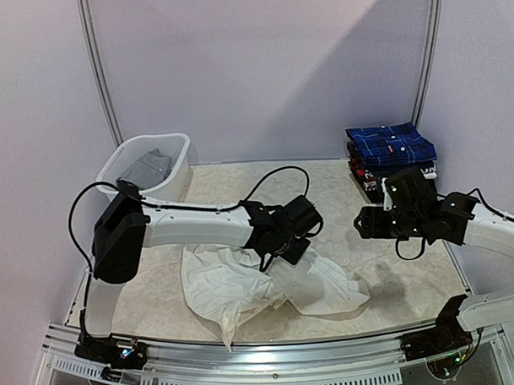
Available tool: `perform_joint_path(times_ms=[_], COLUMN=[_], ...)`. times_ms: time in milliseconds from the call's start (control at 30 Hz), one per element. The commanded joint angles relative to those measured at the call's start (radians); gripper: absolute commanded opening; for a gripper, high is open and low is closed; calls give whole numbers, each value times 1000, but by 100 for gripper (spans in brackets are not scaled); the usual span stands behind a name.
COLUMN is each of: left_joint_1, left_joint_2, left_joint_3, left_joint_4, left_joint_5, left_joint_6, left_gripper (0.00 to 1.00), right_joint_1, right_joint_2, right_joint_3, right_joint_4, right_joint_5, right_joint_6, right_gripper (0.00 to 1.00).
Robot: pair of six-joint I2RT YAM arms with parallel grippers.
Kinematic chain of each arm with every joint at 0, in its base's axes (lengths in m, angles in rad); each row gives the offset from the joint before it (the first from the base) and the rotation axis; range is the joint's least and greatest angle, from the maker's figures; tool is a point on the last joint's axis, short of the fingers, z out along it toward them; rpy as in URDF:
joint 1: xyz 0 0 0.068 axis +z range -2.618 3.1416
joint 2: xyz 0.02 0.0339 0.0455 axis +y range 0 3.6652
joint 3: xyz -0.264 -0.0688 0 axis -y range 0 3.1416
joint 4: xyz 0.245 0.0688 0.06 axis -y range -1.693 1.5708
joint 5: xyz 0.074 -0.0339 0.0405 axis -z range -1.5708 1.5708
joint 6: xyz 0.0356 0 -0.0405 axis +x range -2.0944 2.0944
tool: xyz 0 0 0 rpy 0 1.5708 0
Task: Fold and stack the mixed laundry pile
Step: Pick up the crumpled T-shirt from the center of the board.
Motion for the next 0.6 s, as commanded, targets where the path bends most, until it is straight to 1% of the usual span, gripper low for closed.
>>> perform_joint_path(times_ms=[0,100,167,233,333,367,567], left_joint_1=[-11,-11,-11,-11,-13,-13,3], left_joint_2=[56,78,84,87,68,54,-78], left_joint_3=[57,65,58,57,41,30,-63], left_joint_4=[-95,-119,-108,-103,-90,-81,-32], left_joint_5=[-112,-150,-151,-155,-180,-186,-182], left_joint_6=[-25,-47,-43,-44,-43,-43,-8], left_gripper=[54,48,44,31,3,0,0], right_joint_1=[11,12,13,13,16,17,52], right_joint_2=[-16,-19,-19,-16,-13,-10,7], right_joint_3=[-16,-19,-20,-21,-18,-16,9], right_joint_4=[-26,-27,-26,-26,-29,-30,-46], right_joint_5=[10,12,13,11,10,10,8], right_joint_6=[10,10,10,11,13,14,14], right_gripper=[75,75,75,75,75,75,75])
